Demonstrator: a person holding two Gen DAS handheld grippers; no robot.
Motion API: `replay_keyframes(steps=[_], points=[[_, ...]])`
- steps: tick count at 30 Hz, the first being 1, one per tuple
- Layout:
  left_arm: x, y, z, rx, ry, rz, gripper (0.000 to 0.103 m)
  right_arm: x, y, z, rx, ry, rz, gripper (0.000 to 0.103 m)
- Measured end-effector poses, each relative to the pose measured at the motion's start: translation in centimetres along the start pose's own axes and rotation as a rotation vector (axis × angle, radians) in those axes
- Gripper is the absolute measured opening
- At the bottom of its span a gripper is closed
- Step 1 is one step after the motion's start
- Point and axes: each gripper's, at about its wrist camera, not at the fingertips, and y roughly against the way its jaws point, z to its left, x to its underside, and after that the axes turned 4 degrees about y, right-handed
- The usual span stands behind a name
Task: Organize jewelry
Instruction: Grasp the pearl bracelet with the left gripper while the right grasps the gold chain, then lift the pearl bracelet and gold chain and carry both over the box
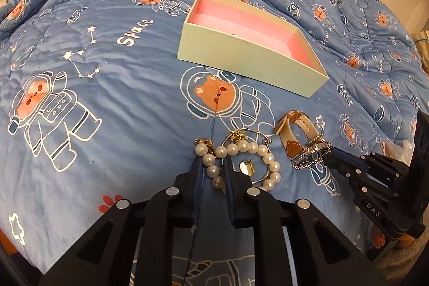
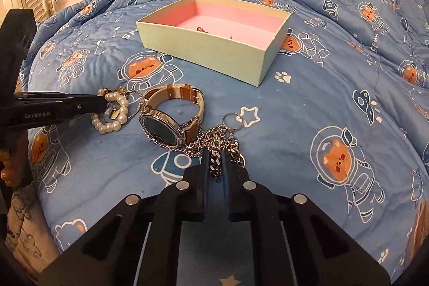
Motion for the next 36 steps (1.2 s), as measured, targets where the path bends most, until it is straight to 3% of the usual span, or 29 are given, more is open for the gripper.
replay_keyframes(steps=[3,18,36], points=[[-0.1,0.5,0.3,0.054,0.024,-0.015,0.009,0.1,0.2,0.2,0.004,0.002,-0.003,0.009],[-0.7,5.6,-3.1,0.116,-0.070,-0.088,0.009,-1.2,4.9,-1.4,-0.107,-0.087,-0.063,0.008],[-2.9,12.5,-5.6,0.165,-0.178,-0.200,0.009,-6.2,14.5,-1.9,-0.157,-0.083,-0.249,0.008]])
